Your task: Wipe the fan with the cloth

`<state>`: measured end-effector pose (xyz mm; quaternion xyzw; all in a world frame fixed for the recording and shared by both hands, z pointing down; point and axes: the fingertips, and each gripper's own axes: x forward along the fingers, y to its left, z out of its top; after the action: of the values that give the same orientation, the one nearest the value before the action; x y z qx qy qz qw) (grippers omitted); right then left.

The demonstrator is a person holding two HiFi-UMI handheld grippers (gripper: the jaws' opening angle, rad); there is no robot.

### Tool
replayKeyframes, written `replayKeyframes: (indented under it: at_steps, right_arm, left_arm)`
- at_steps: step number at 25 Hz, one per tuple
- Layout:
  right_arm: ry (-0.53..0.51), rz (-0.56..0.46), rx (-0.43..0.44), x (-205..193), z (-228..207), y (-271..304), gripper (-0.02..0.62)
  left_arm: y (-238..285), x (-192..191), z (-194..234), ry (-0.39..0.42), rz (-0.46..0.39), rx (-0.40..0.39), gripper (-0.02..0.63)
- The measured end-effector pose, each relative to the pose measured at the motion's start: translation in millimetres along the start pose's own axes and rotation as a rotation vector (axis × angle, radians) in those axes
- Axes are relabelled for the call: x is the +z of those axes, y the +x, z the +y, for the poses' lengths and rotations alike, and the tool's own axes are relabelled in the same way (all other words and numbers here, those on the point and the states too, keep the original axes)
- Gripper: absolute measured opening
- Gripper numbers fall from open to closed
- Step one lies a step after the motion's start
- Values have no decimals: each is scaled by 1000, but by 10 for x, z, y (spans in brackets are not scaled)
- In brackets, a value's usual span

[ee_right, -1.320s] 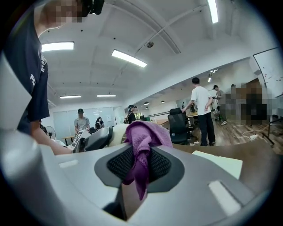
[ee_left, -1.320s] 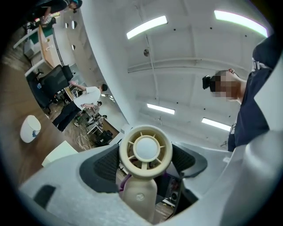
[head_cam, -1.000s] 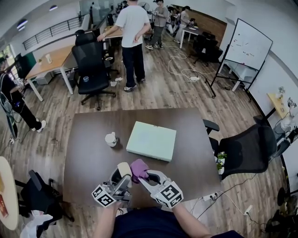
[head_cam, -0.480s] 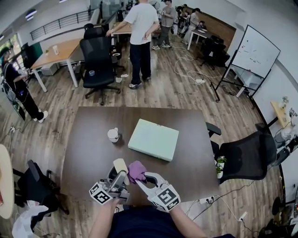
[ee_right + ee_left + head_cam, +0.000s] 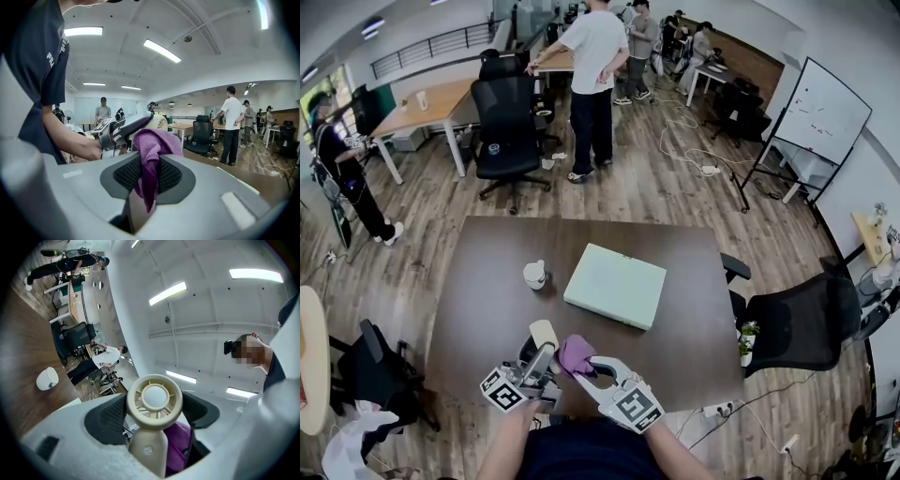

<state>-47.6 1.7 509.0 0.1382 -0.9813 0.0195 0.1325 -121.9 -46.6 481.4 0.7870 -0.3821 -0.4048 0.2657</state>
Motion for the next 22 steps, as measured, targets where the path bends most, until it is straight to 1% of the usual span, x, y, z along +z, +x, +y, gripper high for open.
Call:
replayKeyframes:
  at_steps: [2, 5, 7, 11, 13, 16, 18, 22]
  right_arm:
    - [-7, 2, 19, 0, 56, -8, 86]
    - [-45, 18, 47, -14, 164, -5, 86]
    - [-54, 6, 74, 14, 256, 25, 86]
    - [-88, 10, 127, 52, 361, 52, 86]
    - [-106, -2, 127, 67, 392, 71, 86]
    - [-65, -15, 126, 28, 389, 74, 86]
    - [-40, -8, 110, -3, 332, 51, 86]
    - [-23, 3, 66, -65, 219, 34, 86]
  left_arm:
    - [6, 22, 17, 1, -5, 6, 368]
    - [11, 63, 36, 11, -5, 14, 368]
    - [1, 96, 57, 10, -10, 17, 368]
    - [33, 70, 67, 3, -8, 14, 368]
    - [43, 24, 65, -6, 5, 15, 368]
    - [-12, -3, 84, -23, 7, 25, 368]
    - [-28, -17, 77, -29, 7, 24, 368]
    - [-31, -41, 86, -38, 17, 24, 368]
